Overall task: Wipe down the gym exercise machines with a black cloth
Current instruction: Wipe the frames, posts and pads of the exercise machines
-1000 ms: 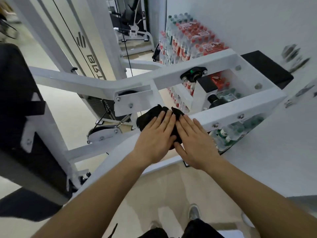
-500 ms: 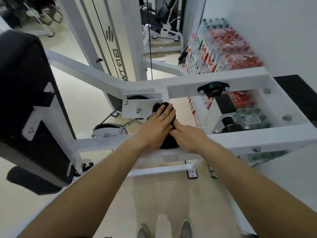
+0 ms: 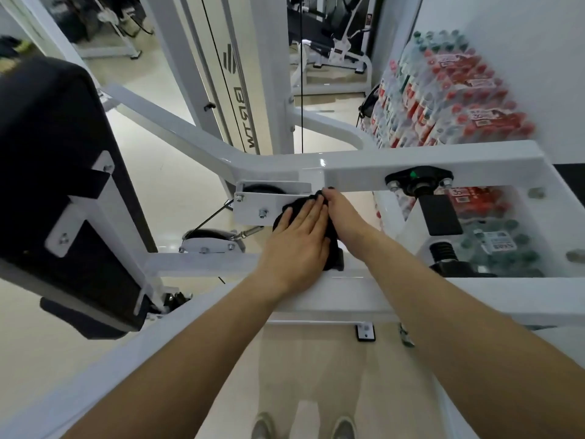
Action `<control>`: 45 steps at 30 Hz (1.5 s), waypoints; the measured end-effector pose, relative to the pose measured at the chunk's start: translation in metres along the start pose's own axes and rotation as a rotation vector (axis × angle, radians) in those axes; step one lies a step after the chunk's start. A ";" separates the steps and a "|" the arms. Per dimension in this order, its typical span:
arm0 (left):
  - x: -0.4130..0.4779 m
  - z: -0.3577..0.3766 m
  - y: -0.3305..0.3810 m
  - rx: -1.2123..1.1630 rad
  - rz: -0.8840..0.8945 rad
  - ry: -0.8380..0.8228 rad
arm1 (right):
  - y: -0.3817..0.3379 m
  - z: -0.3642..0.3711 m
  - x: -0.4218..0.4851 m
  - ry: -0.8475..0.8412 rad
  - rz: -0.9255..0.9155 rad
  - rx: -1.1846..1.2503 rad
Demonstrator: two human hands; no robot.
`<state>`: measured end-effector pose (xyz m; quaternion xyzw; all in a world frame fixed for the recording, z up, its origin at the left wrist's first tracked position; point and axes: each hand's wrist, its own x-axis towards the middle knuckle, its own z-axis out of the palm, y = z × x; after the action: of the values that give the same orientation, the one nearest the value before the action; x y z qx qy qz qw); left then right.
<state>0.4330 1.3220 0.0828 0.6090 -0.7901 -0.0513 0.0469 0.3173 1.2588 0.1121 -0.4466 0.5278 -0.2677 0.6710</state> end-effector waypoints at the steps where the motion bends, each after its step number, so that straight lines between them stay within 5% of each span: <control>1: 0.000 0.001 0.000 -0.010 -0.006 0.001 | -0.005 -0.001 0.003 -0.003 0.001 -0.004; 9: -0.031 -0.011 -0.001 -0.245 -0.016 -0.122 | 0.000 0.003 -0.027 0.001 0.020 -0.183; 14: -0.061 -0.018 0.001 -0.223 -0.148 -0.096 | 0.021 0.014 -0.066 0.002 -0.158 -1.106; 16: -0.053 -0.019 0.005 -0.296 -0.234 -0.089 | 0.033 0.019 -0.073 0.023 -0.218 -1.276; 23: 0.003 -0.022 -0.005 -0.737 -0.439 -0.175 | 0.029 0.019 -0.041 0.109 -0.207 -1.211; 31: -0.043 -0.016 -0.014 -0.459 -0.224 -0.240 | 0.040 0.024 -0.070 0.190 -0.297 -1.370; 36: -0.055 -0.032 -0.020 -0.361 -0.173 -0.091 | 0.044 0.024 -0.094 0.332 -0.434 -1.408; 45: -0.001 -0.096 -0.053 -0.701 -0.148 0.277 | -0.026 0.037 -0.069 0.551 -0.684 -1.078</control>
<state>0.4970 1.3077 0.1703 0.6126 -0.6646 -0.2391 0.3548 0.3346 1.3156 0.1690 -0.7746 0.5678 -0.2681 0.0751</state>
